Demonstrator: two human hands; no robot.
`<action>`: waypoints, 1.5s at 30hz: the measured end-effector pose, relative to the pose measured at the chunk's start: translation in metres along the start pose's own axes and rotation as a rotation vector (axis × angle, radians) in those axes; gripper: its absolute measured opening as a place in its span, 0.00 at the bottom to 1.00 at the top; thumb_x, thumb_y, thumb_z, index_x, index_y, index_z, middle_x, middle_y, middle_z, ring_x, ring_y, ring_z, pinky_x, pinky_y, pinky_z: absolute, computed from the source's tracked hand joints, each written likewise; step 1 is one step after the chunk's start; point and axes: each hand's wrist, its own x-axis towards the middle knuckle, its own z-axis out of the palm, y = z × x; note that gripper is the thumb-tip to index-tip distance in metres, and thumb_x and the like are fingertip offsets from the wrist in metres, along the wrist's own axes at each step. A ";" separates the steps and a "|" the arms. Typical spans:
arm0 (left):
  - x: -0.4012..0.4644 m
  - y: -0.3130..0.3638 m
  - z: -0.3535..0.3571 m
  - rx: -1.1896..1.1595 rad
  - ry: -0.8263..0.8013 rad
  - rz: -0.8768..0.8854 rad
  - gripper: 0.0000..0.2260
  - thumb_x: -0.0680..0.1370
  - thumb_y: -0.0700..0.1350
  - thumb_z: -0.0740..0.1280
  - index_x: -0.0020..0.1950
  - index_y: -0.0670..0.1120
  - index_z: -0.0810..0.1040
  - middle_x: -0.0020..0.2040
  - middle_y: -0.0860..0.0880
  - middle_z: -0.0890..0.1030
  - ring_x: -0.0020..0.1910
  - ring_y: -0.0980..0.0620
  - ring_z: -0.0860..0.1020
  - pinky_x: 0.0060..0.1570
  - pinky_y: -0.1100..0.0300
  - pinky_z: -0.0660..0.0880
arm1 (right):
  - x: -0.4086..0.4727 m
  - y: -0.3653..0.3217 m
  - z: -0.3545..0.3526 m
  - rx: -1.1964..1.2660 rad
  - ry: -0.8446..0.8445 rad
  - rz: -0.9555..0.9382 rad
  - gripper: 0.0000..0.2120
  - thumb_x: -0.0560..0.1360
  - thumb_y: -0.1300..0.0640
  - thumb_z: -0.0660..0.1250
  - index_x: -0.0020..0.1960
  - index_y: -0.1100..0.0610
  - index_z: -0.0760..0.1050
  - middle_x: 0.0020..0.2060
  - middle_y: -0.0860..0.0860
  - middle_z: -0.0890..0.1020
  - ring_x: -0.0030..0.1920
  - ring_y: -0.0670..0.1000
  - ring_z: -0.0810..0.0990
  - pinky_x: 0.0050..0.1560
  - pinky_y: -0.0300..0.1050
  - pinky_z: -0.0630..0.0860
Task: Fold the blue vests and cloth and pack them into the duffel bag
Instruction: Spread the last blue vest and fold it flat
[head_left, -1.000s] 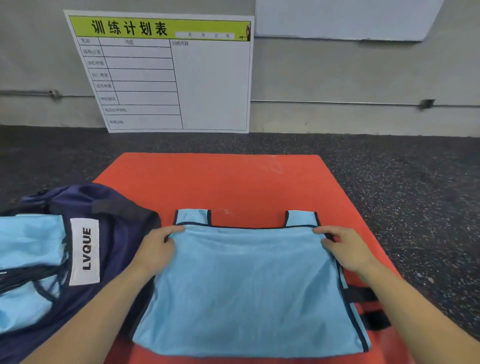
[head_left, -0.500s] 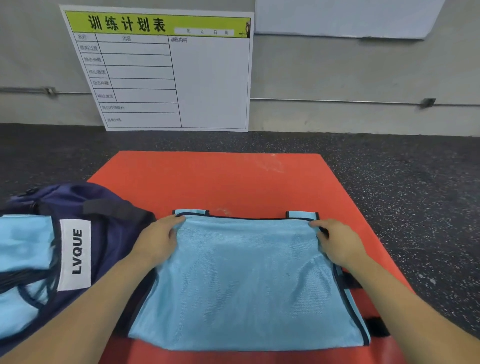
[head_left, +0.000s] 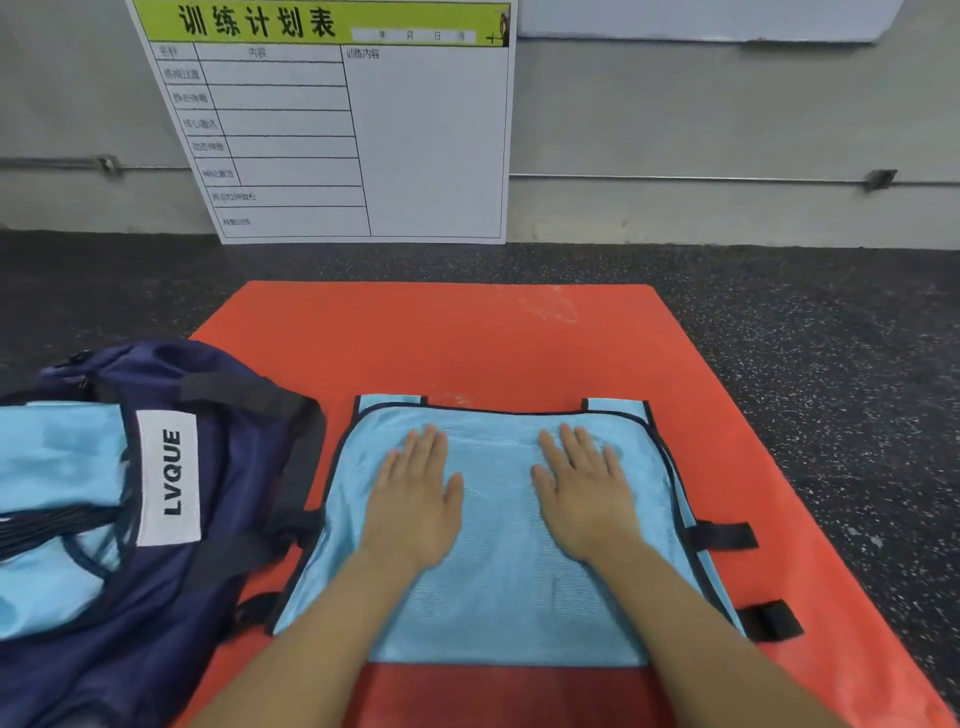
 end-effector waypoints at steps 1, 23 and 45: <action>0.000 -0.014 -0.005 0.025 -0.032 -0.049 0.30 0.83 0.57 0.42 0.83 0.45 0.50 0.83 0.49 0.48 0.82 0.50 0.46 0.79 0.53 0.41 | -0.001 0.016 -0.004 -0.010 -0.011 0.047 0.29 0.84 0.40 0.38 0.84 0.47 0.44 0.83 0.48 0.44 0.82 0.50 0.39 0.81 0.53 0.38; -0.050 -0.045 -0.020 0.092 -0.068 -0.064 0.39 0.77 0.61 0.34 0.82 0.42 0.52 0.83 0.46 0.51 0.82 0.49 0.48 0.80 0.52 0.45 | -0.071 0.037 -0.021 -0.085 0.033 0.111 0.31 0.83 0.43 0.35 0.84 0.54 0.45 0.83 0.50 0.45 0.82 0.51 0.41 0.81 0.50 0.39; -0.135 -0.043 -0.029 0.078 -0.032 -0.104 0.40 0.76 0.64 0.35 0.83 0.43 0.50 0.83 0.47 0.49 0.82 0.51 0.45 0.80 0.54 0.42 | -0.134 0.049 -0.022 -0.083 -0.013 0.036 0.30 0.83 0.40 0.35 0.84 0.46 0.42 0.83 0.47 0.43 0.82 0.49 0.39 0.81 0.49 0.37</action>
